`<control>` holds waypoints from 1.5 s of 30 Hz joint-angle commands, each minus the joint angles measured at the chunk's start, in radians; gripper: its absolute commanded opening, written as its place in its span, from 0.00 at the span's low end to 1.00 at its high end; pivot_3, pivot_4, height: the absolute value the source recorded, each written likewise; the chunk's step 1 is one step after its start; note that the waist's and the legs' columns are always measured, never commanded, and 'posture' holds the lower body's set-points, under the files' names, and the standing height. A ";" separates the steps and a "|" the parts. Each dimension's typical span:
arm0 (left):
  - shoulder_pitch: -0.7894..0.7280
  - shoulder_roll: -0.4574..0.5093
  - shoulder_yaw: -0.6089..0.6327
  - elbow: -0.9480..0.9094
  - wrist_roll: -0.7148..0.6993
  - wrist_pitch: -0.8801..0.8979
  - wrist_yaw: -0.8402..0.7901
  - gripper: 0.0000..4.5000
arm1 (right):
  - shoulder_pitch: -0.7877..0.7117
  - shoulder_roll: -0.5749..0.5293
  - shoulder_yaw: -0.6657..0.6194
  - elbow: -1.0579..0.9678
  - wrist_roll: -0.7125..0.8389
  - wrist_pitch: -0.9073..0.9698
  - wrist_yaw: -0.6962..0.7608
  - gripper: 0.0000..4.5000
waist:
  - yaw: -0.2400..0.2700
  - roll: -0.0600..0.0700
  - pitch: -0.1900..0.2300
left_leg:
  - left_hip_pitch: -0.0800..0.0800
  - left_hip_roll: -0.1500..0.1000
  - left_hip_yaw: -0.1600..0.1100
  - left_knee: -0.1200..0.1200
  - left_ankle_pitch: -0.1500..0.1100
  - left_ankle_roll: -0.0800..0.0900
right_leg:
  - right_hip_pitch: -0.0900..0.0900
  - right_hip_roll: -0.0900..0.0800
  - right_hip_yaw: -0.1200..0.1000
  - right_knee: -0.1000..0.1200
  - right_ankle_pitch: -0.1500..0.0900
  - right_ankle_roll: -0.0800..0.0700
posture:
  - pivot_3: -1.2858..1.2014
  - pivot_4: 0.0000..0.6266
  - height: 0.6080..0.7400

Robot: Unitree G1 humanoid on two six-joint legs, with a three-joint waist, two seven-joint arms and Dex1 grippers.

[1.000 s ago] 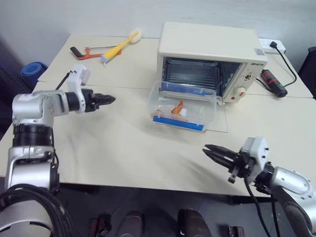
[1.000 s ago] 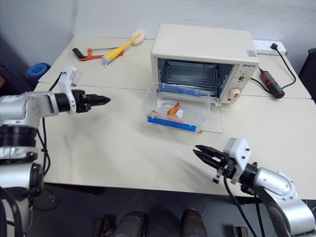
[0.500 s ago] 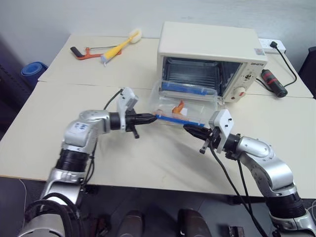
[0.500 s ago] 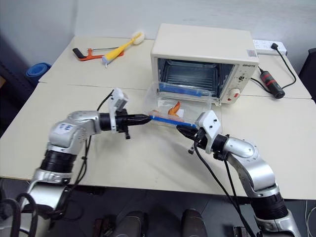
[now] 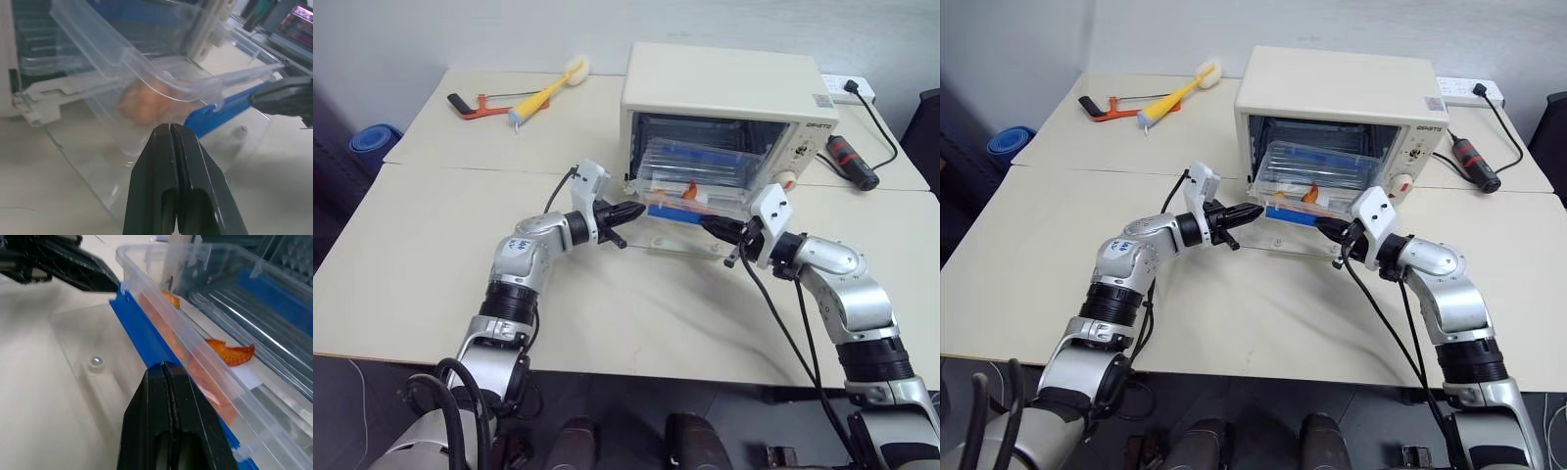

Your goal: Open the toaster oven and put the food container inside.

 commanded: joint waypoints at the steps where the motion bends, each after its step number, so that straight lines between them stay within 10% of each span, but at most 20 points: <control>1: -0.043 -0.023 0.022 0.022 0.011 -0.059 0.019 0.01 | -0.058 -0.029 -0.032 0.061 -0.028 -0.067 0.027 0.00 | -0.001 0.000 0.000 | 0.000 0.000 0.000 0.000 0.000 0.000 | 0.000 0.000 0.000 0.000 0.000 0.000 | 0.52 0.24 1.00; 18: -0.263 -0.160 0.206 0.445 0.024 -0.346 0.284 0.01 | -0.415 0.073 -0.030 0.714 -0.202 -0.467 -0.107 0.00 | -0.015 0.000 0.000 | 0.000 0.000 0.000 -0.001 0.000 0.000 | 0.000 0.000 -0.001 0.000 0.000 0.000 | 0.52 0.24 1.00; 25: -0.208 -0.136 0.133 0.363 0.058 -0.358 0.128 0.01 | -0.437 0.063 -0.053 0.798 -0.177 -0.512 -0.029 0.00 | -0.031 0.000 0.000 | 0.000 0.000 0.000 -0.001 0.000 0.000 | -0.001 0.000 -0.002 -0.001 0.000 0.000 | 0.52 0.24 1.00; 36: 0.169 0.216 0.171 -0.247 -0.102 -0.174 -0.243 0.01 | -0.034 -0.098 -0.166 0.217 0.062 -0.209 0.219 0.00 | -0.034 0.001 0.000 | 0.000 0.001 -0.001 -0.001 0.000 0.000 | -0.001 0.000 -0.001 0.000 0.000 0.000 | 0.52 0.24 1.00; 45: 0.442 0.525 0.219 -0.310 -0.152 -0.261 -0.612 0.54 | -0.087 -0.132 -0.091 0.687 -0.103 -0.458 0.323 0.00 | -0.027 0.003 0.001 | 0.001 0.001 0.001 -0.001 0.000 0.000 | 0.001 0.000 -0.001 -0.001 0.000 0.000 | 0.52 0.24 1.00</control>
